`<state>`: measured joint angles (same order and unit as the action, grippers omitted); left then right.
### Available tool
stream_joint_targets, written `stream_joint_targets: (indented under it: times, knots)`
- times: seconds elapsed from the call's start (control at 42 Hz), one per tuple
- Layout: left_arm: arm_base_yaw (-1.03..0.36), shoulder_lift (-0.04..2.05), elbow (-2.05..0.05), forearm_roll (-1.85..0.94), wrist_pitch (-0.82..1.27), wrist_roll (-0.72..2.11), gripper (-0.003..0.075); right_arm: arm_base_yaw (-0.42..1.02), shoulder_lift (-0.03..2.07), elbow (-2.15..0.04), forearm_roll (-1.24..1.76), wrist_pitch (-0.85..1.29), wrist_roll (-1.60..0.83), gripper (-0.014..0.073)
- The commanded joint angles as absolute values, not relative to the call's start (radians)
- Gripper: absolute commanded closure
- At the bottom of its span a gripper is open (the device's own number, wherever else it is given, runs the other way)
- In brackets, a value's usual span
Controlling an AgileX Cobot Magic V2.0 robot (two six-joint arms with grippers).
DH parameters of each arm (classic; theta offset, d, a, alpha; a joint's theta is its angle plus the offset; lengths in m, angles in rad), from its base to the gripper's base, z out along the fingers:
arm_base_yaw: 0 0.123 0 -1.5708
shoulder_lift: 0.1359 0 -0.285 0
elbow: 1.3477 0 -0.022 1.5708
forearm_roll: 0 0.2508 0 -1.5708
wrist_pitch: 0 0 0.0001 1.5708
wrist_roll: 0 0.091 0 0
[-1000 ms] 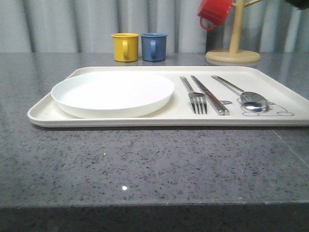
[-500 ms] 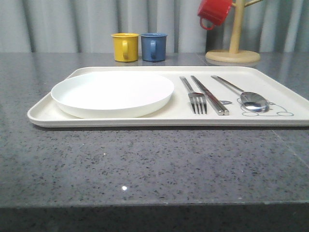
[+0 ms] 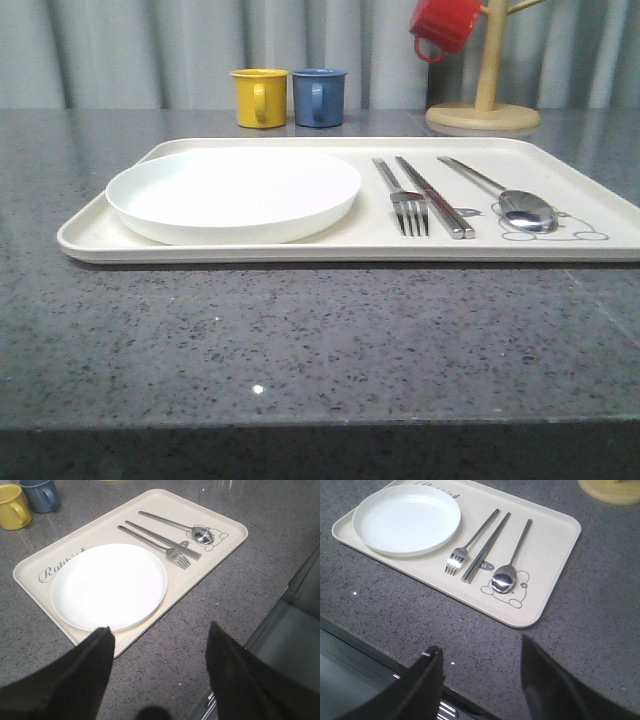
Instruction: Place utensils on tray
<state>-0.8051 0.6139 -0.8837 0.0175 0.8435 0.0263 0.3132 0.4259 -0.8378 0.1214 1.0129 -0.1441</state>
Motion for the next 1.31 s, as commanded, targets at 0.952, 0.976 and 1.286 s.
stream_joint_targets:
  times: [0.952, 0.976, 1.286]
  knots:
    - [-0.813, 0.617, -0.91, 0.015, 0.76, 0.017, 0.0741, 0.309, 0.436, -0.859, 0.135, 0.94, -0.142, 0.0661]
    - [-0.813, 0.617, -0.91, 0.015, 0.76, 0.017, 0.0741, 0.309, 0.436, -0.859, 0.135, 0.94, -0.142, 0.0661]
    - [-0.59, 0.51, -0.775, 0.069, 0.562, 0.023, 0.0741, 0.309, 0.436, -0.859, 0.135, 0.94, -0.142, 0.0661]
